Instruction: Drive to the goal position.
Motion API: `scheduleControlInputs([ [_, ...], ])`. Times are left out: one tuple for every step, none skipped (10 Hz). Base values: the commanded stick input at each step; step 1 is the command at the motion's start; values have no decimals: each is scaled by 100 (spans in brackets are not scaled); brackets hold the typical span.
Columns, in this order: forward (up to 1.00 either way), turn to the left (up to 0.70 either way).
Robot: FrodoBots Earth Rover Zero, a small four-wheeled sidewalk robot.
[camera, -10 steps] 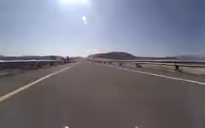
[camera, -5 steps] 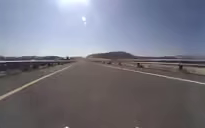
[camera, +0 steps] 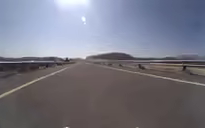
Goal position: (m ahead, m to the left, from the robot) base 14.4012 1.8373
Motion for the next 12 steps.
scheduleControlInputs([
  [70,27],
  [70,0],
  [70,0],
  [70,0],
  [70,0],
  [70,0],
  [70,0],
  [70,0],
  [70,0],
  [70,0],
  [70,0],
  [70,0],
])
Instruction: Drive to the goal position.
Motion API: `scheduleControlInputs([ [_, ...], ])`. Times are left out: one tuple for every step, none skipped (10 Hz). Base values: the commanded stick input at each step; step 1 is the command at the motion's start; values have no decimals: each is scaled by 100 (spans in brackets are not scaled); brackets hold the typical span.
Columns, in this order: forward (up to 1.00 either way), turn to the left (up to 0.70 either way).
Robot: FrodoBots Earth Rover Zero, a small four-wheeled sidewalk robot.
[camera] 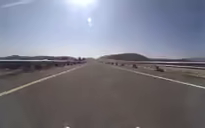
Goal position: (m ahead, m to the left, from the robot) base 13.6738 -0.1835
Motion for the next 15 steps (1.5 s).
scheduleControlInputs([
  [70,0],
  [70,0],
  [70,0],
  [70,0],
  [70,0],
  [70,0],
  [70,0],
  [70,0],
  [70,0],
  [70,0],
  [70,0],
  [70,0],
  [70,0],
  [70,0],
  [70,0],
])
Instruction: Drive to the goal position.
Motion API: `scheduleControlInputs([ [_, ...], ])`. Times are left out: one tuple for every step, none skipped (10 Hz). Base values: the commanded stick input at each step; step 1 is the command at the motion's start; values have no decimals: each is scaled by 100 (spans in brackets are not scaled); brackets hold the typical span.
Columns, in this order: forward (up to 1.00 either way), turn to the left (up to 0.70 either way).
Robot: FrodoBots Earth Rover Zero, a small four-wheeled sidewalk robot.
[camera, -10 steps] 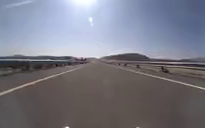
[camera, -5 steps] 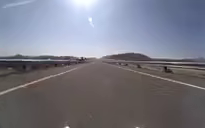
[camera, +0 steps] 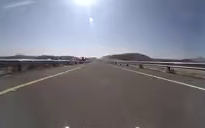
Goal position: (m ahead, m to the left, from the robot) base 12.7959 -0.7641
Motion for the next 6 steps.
scheduleControlInputs([
  [70,0],
  [70,0],
  [70,0],
  [70,0],
  [70,0],
  [70,0],
])
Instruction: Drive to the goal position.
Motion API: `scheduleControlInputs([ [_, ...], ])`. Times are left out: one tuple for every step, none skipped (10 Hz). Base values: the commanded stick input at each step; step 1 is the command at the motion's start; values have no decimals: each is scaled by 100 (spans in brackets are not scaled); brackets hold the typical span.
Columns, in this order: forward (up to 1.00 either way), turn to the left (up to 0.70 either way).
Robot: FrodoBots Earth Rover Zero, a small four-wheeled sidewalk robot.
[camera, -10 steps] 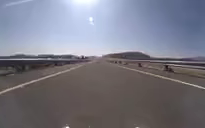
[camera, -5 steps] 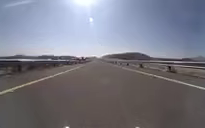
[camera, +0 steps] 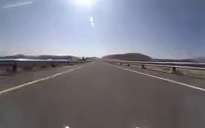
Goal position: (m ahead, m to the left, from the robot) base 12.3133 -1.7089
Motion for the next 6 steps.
scheduleControlInputs([
  [70,0],
  [70,0],
  [70,0],
  [70,0],
  [70,0],
  [70,0],
])
